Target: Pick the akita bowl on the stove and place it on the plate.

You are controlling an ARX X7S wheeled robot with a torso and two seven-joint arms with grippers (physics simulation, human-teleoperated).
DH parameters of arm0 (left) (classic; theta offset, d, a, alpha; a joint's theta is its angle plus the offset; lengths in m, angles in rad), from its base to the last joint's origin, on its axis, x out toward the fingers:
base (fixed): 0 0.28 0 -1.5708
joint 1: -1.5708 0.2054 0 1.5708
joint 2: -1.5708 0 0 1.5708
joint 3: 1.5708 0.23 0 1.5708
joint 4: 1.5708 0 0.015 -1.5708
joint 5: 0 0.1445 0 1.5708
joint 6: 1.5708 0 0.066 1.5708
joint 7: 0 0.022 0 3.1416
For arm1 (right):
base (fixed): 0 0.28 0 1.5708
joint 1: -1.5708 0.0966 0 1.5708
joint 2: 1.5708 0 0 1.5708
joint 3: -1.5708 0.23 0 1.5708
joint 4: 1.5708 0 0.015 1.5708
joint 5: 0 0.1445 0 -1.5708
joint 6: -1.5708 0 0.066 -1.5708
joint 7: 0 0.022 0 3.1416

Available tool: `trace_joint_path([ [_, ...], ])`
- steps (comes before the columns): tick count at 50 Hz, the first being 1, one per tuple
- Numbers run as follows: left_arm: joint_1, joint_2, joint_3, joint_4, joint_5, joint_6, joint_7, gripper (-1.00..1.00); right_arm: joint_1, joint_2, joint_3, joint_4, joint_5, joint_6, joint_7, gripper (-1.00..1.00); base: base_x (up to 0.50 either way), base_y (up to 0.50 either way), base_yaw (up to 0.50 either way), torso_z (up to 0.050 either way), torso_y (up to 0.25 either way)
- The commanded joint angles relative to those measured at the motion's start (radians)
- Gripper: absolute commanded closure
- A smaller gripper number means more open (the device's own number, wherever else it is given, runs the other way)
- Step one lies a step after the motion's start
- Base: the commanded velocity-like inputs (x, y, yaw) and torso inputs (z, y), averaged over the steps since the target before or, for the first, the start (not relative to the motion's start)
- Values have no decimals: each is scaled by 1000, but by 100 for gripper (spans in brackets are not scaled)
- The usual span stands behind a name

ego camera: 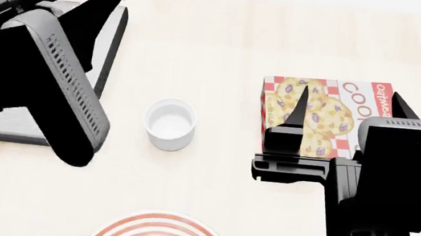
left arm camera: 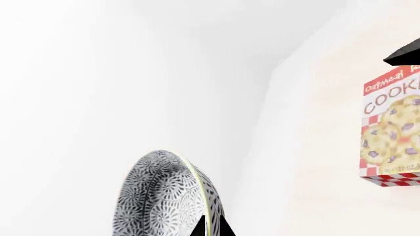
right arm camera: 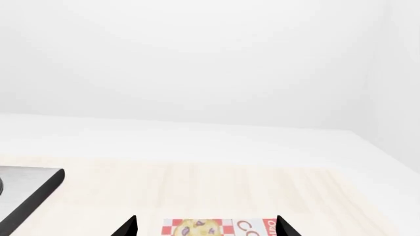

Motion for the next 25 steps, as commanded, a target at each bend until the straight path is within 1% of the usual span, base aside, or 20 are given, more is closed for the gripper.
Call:
trace_joint_path([
  [1, 1, -85, 102, 121, 54, 59, 103, 100, 0, 3, 0, -2, 5, 0, 4, -100, 0, 0, 0, 0, 0],
  [7, 2, -106, 141, 133, 93, 82, 125, 100, -1, 4, -1, -1, 7, -2, 6, -100, 0, 0, 0, 0, 0],
  [10, -5, -124, 183, 143, 139, 111, 151, 100, 1, 5, -1, -3, 10, 1, 8, -100, 0, 0, 0, 0, 0],
  [13, -5, -121, 176, 144, 126, 102, 153, 100, 1, 5, -3, 1, 8, -3, 8, -100, 0, 0, 0, 0, 0],
  [16, -6, -140, 214, 150, 155, 120, 186, 100, 1, 6, -4, 2, 8, -5, 8, -100, 0, 0, 0, 0, 0],
  [20, 5, -149, 224, 152, 156, 120, 190, 100, 0, 7, -7, 5, 7, -10, 8, -100, 0, 0, 0, 0, 0],
  [25, 28, -170, 265, 170, 180, 116, 203, 100, -2, 8, -8, 6, 7, -13, 9, -100, 0, 0, 0, 0, 2],
])
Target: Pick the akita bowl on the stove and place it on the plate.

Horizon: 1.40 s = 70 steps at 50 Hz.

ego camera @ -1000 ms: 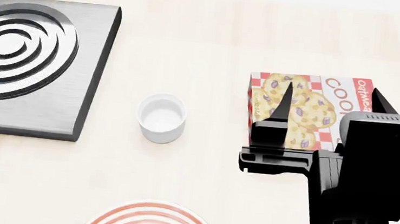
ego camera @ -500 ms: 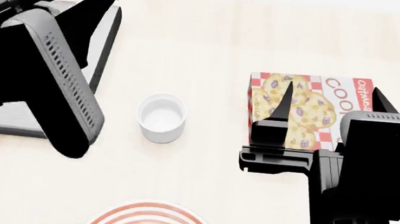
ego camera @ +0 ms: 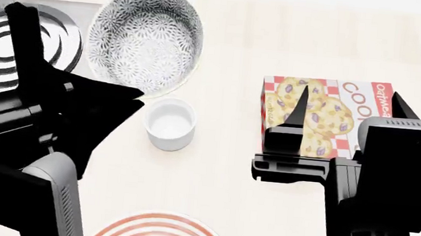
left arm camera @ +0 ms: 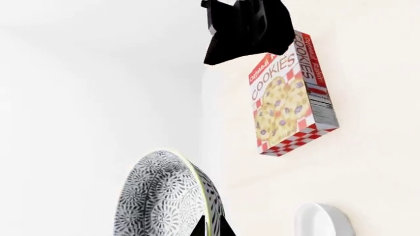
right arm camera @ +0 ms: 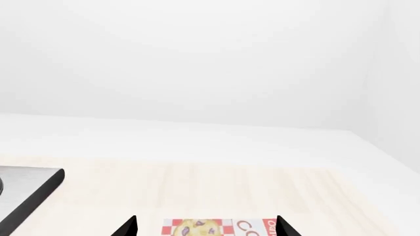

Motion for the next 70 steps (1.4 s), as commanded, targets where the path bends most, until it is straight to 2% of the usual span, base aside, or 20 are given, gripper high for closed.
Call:
trace_joint_path([
  [1, 21, -43, 68, 32, 68, 21, 32, 100, -1, 2, -3, 2, 2, -5, 3, -100, 0, 0, 0, 0, 0],
  [34, 159, -45, 195, 106, 137, 1, -2, 100, -2, 10, -3, -5, 18, -2, 16, -100, 0, 0, 0, 0, 0],
  [49, 217, -22, 222, 132, 149, -26, -39, 100, 3, 12, -8, 0, 21, -5, 20, -100, 0, 0, 0, 0, 1],
  [70, 285, -31, 273, 152, 182, -52, -68, 100, -1, 18, -9, -1, 29, -9, 25, -100, 0, 0, 0, 0, 0],
])
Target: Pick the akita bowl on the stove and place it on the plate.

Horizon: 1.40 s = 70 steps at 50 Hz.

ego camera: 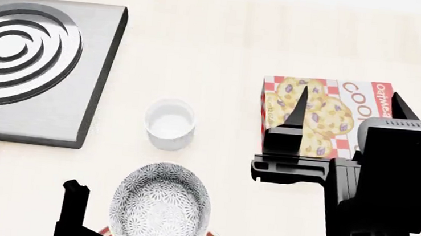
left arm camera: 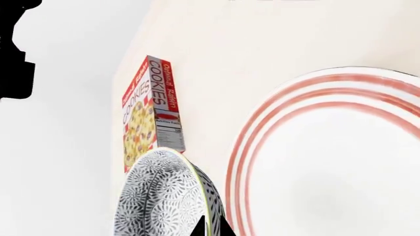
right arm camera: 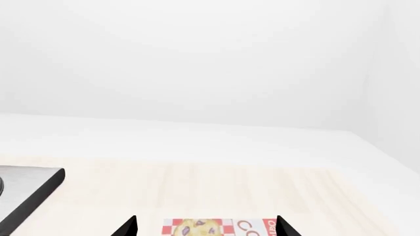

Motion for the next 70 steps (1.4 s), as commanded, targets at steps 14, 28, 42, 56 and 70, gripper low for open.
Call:
trace_joint_path([
  [14, 79, -26, 67, 44, 79, -28, -45, 100, 4, 6, -2, 3, 10, -1, 7, -100, 0, 0, 0, 0, 1],
  [28, 113, -40, 100, 45, 109, -29, -62, 100, 1, 8, -6, 5, 11, -8, 11, -100, 0, 0, 0, 0, 0],
  [42, 119, -36, 96, 46, 107, -32, -65, 100, 1, 11, -9, 6, 15, -11, 14, -100, 0, 0, 0, 1, 1],
  [56, 131, -34, 100, 45, 112, -33, -73, 100, 1, 14, -10, 7, 19, -13, 18, -100, 0, 0, 0, 0, 0],
  [70, 143, -36, 108, 52, 123, -38, -76, 100, 1, 17, -13, 8, 23, -16, 22, -100, 0, 0, 0, 0, 1],
])
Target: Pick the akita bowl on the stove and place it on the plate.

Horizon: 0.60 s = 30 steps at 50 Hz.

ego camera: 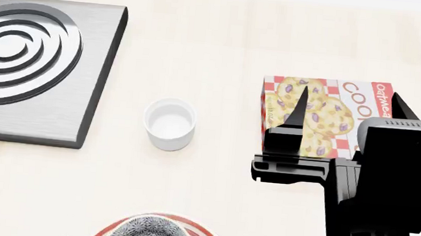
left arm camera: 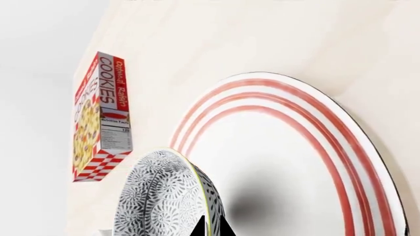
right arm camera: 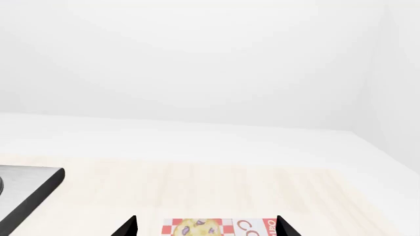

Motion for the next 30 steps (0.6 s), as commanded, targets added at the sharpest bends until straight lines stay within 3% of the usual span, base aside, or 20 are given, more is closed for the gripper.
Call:
trace_joint_path([
  [1, 7, 0, 0, 15, 29, -4, -12, 100, 0, 2, -2, 1, 3, -3, 3, -100, 0, 0, 0, 0, 0],
  [30, 27, 3, 9, 19, 45, -19, -19, 100, 0, 8, -6, 3, 11, -8, 11, -100, 0, 0, 0, 0, 0],
])
